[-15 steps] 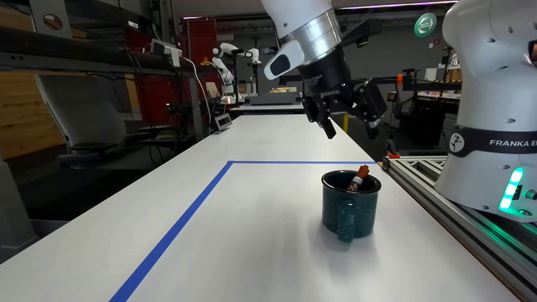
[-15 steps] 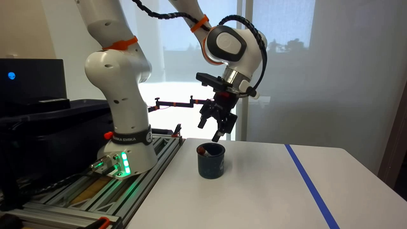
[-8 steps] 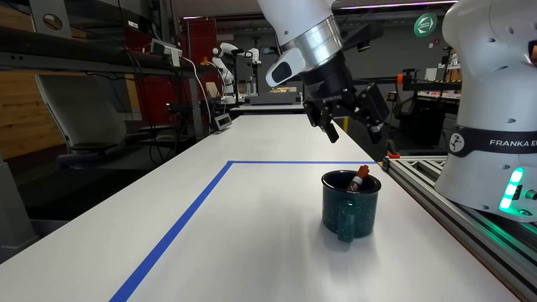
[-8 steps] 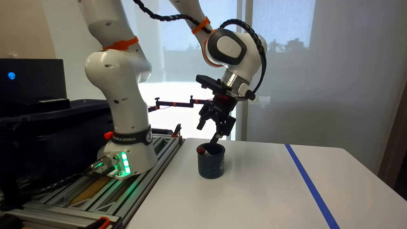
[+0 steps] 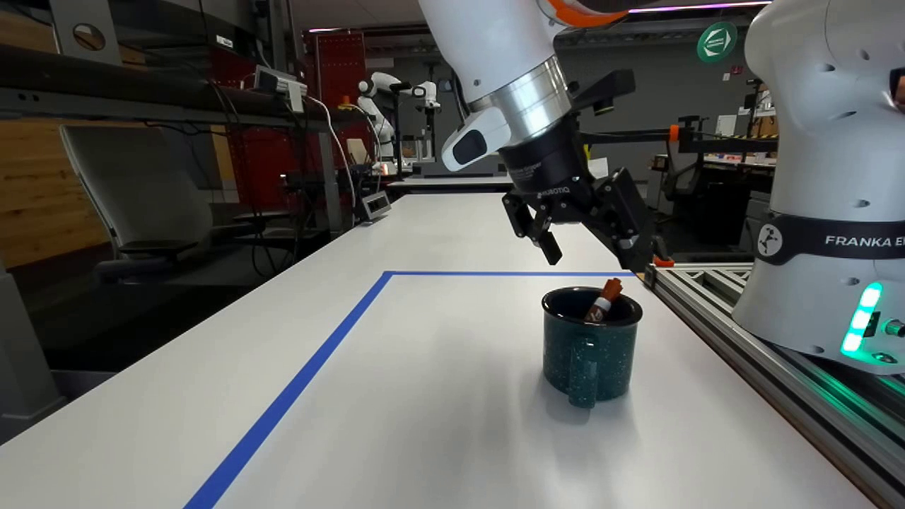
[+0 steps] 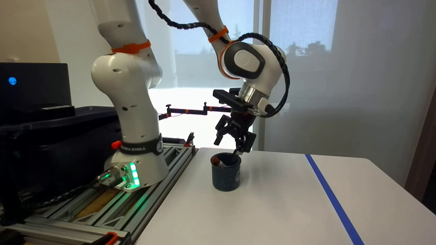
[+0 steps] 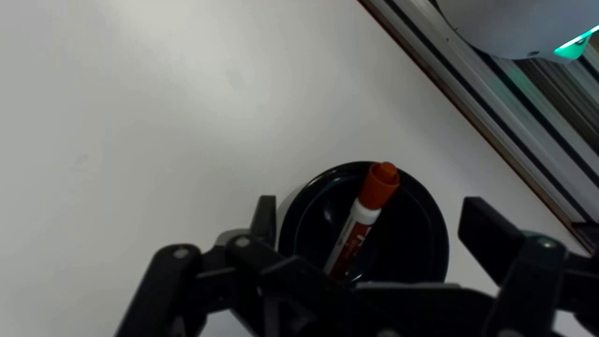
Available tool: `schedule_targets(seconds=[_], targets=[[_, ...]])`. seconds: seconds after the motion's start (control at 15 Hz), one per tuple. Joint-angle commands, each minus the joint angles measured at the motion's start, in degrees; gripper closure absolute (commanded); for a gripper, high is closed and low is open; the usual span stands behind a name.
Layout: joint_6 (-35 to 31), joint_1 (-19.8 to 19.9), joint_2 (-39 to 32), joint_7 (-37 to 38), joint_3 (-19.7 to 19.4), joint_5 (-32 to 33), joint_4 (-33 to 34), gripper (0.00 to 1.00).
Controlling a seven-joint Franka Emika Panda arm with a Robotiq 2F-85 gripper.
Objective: Remove the marker from the cup and place it on the table
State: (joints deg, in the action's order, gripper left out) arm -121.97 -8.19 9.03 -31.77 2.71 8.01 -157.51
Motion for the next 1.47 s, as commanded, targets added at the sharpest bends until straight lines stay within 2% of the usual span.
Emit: schedule_targets(seconds=[0.0, 0.2, 0.6, 0.73, 0.87, 0.93, 1.0, 1.07, 1.13, 1.2, 1.27, 1.4], targets=[[-2.78, -0.72, -1.75, -0.65, 1.03, -1.16, 0.12, 0.00], [-4.13, -0.75, -2.68, 2.45, 2.35, -0.07, 0.13, 0.00], [-2.95, -0.92, -2.46, 13.87, 5.29, 2.91, 0.16, 0.00], [-1.74, -1.02, -2.13, 15.26, 5.78, 2.83, 0.16, 0.00], [-0.80, -0.96, -2.43, 13.11, 5.56, 1.67, 0.15, 0.00], [-0.27, -0.87, -2.56, 11.58, 5.28, 1.24, 0.15, 0.10], [-0.44, -0.77, -2.57, 10.57, 5.06, 1.11, 0.14, 0.12], [-0.30, -0.66, -2.70, 8.92, 4.75, 0.83, 0.14, 0.32], [-0.25, -0.54, -2.72, 7.69, 4.48, 0.70, 0.13, 0.36], [-0.17, -0.43, -2.83, 6.69, 4.26, 0.85, 0.13, 0.24], [-0.25, -0.31, -2.87, 5.72, 3.97, 0.63, 0.13, 0.37], [0.13, -0.07, -3.18, 4.62, 3.47, 0.58, 0.13, 0.50]])
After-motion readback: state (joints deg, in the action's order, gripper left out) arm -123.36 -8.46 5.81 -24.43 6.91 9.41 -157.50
